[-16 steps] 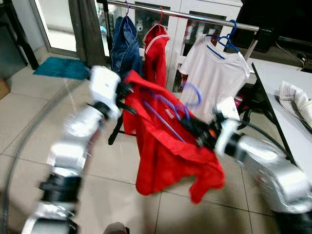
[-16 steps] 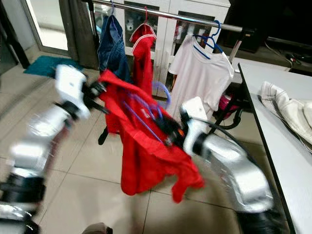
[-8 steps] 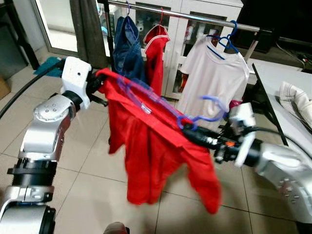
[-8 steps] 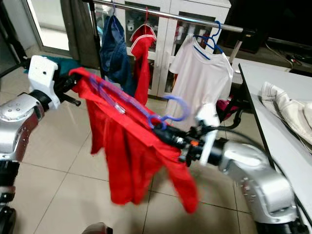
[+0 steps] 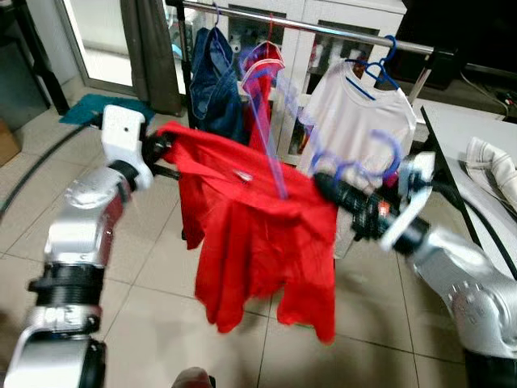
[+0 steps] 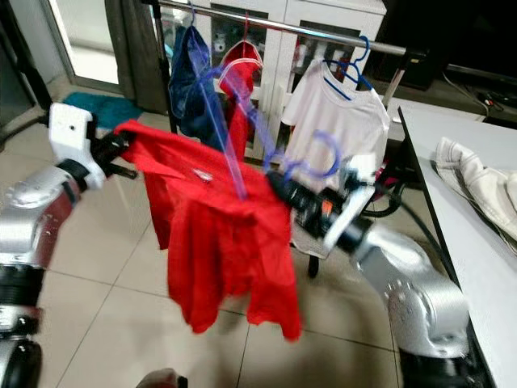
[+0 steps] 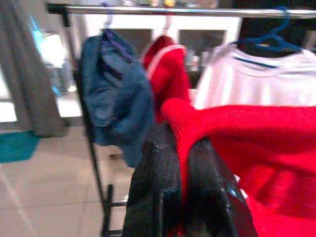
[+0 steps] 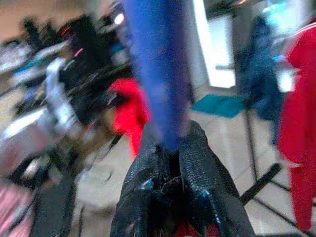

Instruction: Hang hanger

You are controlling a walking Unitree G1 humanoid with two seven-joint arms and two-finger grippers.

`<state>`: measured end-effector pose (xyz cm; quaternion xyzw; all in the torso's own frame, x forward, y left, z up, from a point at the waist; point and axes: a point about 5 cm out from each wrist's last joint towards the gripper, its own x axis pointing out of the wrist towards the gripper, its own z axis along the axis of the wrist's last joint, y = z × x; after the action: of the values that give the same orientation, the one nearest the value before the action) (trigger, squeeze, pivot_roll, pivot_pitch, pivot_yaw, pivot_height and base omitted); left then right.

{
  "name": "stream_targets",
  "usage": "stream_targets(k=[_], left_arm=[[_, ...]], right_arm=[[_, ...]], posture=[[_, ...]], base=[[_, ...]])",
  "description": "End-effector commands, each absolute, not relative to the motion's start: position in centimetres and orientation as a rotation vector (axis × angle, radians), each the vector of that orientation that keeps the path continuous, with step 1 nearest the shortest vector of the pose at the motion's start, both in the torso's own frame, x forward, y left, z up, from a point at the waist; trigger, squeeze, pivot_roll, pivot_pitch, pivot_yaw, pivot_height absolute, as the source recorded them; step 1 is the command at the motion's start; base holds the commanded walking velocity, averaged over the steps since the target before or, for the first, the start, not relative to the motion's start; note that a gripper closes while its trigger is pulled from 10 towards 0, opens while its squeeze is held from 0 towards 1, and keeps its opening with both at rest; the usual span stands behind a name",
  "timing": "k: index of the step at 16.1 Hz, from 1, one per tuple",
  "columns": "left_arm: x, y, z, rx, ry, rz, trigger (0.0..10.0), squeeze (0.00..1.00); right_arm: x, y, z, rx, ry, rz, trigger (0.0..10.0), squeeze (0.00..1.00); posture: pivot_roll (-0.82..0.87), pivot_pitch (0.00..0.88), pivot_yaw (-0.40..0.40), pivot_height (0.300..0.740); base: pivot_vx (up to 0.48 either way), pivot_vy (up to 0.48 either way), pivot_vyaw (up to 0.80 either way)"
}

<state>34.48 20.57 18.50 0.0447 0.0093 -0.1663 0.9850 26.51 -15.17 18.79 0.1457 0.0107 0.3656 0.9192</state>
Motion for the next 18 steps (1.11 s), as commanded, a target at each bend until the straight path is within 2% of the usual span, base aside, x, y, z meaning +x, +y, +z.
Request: stream_targets(k=[1, 4, 5, 6, 10, 11, 12, 13, 15, 16, 18], left_arm=[[33.9, 18.2, 18.3, 0.096, 0.016, -0.436, 0.0, 0.0], [32.1, 11.3, 17.7, 0.065, 0.003, -0.661, 0.0, 0.0], [31.9, 10.1, 17.9, 0.057, -0.008, -0.691, 0.0, 0.0], [31.4, 8.7, 18.2, 0.063, -0.023, -0.73, 0.0, 0.0], [31.1, 9.2, 18.5, 0.068, -0.03, -0.698, 0.0, 0.0], [30.8, 10.8, 18.1, 0.067, 0.003, -0.623, 0.0, 0.0], [30.6, 11.3, 17.7, 0.069, 0.021, -0.601, 0.0, 0.0], [30.3, 13.5, 16.3, 0.09, 0.073, -0.451, 10.0, 0.0], [30.1, 14.3, 15.7, 0.086, 0.102, -0.395, 10.0, 0.0], [29.7, 15.4, 15.0, 0.066, 0.142, -0.309, 10.0, 0.0], [29.0, 15.9, 14.7, 0.062, 0.106, -0.187, 10.0, 0.0]], right_arm=[[27.1, -15.5, 19.0, 0.315, 0.02, 0.677, 0.0, 0.0], [27.4, -12.7, 17.7, 0.155, 0.06, 0.676, 0.0, 0.0], [27.7, -12.4, 17.6, 0.175, 0.055, 0.649, 0.0, 0.0], [28.7, -12.6, 17.7, 0.235, 0.056, 0.539, 0.0, 0.0], [29.9, -14.6, 17.2, 0.124, 0.059, 0.349, 0.0, 0.0], [29.8, -16.5, 16.7, 0.026, 0.066, 0.246, 9.8, 0.0], [29.6, -17.0, 16.4, 0.022, 0.078, 0.213, 9.8, 0.0], [28.7, -17.6, 15.4, -0.023, 0.125, 0.217, 10.0, 0.0], [28.4, -18.0, 14.7, -0.032, 0.173, 0.183, 10.0, 0.0], [27.5, -19.0, 13.7, -0.038, 0.22, 0.101, 10.0, 0.0], [26.3, -19.2, 12.9, -0.03, 0.226, 0.084, 10.0, 0.0]], posture=[[0.07, 0.0, -0.068, 0.74], [0.08, 0.0, -0.078, 0.74], [0.08, 0.0, -0.078, 0.74], [0.07, 0.0, -0.076, 0.74], [0.06, 0.0, -0.067, 0.74], [0.06, 0.0, -0.064, 0.74], [0.06, 0.0, -0.064, 0.74], [0.06, 0.0, -0.077, 0.74], [0.06, 0.0, -0.076, 0.74], [0.06, 0.0, -0.073, 0.74], [0.07, 0.018, -0.064, 0.74]], base=[[0.0, 0.0, 0.0], [0.0, 0.0, 0.0], [0.0, 0.0, 0.0], [0.0, 0.0, 0.0], [0.0, 0.0, 0.0], [0.0, 0.0, 0.0], [0.0, 0.0, 0.0], [0.0, 0.0, 0.0], [0.0, 0.0, 0.0], [0.0, 0.0, -0.8], [0.0, 0.0, -0.8]])
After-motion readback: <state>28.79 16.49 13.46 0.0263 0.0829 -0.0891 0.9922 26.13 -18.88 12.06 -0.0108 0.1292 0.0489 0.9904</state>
